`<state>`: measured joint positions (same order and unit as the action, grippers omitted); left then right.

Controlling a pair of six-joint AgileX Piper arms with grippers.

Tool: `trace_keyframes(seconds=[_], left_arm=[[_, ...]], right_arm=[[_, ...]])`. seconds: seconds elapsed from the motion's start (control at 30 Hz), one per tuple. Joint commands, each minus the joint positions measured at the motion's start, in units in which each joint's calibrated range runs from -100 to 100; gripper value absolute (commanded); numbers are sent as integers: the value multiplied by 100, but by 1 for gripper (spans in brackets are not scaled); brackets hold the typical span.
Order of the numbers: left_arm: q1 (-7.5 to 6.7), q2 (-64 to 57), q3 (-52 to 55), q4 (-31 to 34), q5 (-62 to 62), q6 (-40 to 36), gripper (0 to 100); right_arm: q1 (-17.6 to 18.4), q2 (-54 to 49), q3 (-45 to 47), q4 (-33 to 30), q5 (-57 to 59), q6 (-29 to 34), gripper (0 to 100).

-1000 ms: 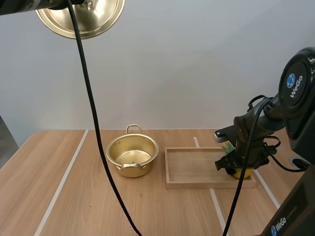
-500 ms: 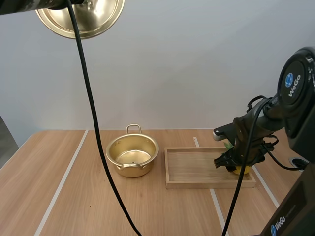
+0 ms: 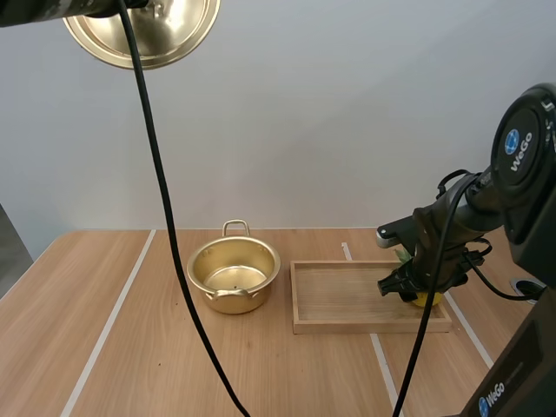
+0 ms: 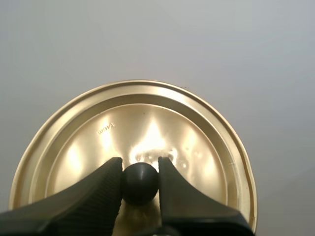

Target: Open the pot, put the pineapple inside, and close it

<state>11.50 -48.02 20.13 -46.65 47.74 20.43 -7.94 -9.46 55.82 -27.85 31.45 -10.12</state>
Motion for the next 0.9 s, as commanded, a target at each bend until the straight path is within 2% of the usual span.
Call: trace_keyframes(seconds=[0.0, 0.17, 0.5, 0.87], left_arm=[[13, -39, -39, -62, -57, -59, 0], [13, -39, -39, -62, -57, -59, 0], [13, -39, -39, -62, -57, -59, 0], [13, -39, -39, -62, -57, -59, 0]], right_arm=[[-33, -224, 6, -43, -108, -33, 0], [-33, -938, 6, -8, -678, -33, 0], [-25, -3194, -10, 990, -1830, -33, 0], [-9, -4963, -10, 1734, -1873, -33, 0]])
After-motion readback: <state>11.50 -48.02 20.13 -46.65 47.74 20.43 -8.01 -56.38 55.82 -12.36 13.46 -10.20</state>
